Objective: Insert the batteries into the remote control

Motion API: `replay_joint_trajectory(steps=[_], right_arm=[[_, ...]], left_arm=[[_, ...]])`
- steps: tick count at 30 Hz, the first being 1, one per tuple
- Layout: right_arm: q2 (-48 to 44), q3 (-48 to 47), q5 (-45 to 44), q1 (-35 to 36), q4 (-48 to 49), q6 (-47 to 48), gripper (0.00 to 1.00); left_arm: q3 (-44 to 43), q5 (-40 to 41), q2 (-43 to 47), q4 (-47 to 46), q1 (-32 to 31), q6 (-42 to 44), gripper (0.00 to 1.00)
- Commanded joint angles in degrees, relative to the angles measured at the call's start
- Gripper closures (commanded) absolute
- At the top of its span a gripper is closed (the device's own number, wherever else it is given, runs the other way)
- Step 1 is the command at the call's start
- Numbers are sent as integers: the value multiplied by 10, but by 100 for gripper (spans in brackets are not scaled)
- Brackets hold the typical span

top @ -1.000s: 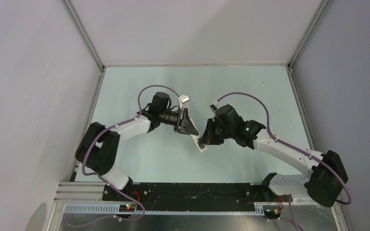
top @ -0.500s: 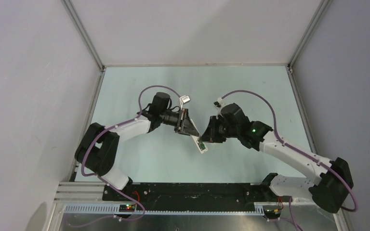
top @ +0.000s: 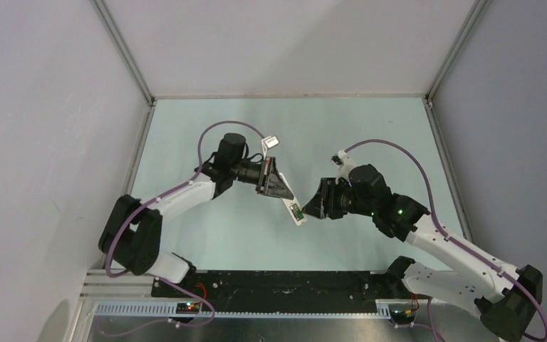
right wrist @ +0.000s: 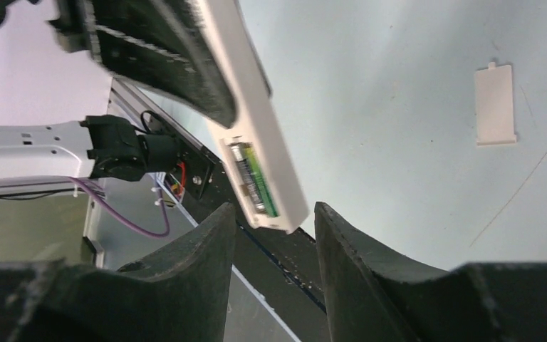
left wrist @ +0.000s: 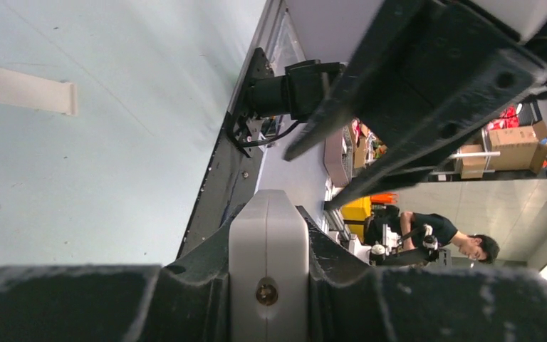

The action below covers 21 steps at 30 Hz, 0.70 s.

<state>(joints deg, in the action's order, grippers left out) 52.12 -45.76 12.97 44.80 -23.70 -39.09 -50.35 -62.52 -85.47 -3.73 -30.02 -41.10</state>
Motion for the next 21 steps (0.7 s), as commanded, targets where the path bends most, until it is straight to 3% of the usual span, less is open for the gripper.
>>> replay_joint_trajectory(steps=[1,12,21], right_arm=[[-5,3,20,7,28,62,51],[-7,2,60,56,72,106,52],[-5,2,57,59,67,107,70]], left_arm=[[-15,-35,64,-18,-12,6,100],[-10,-35,90,-12,-14,-1,100],[-11,-34,88,-11,-15,-4,100]])
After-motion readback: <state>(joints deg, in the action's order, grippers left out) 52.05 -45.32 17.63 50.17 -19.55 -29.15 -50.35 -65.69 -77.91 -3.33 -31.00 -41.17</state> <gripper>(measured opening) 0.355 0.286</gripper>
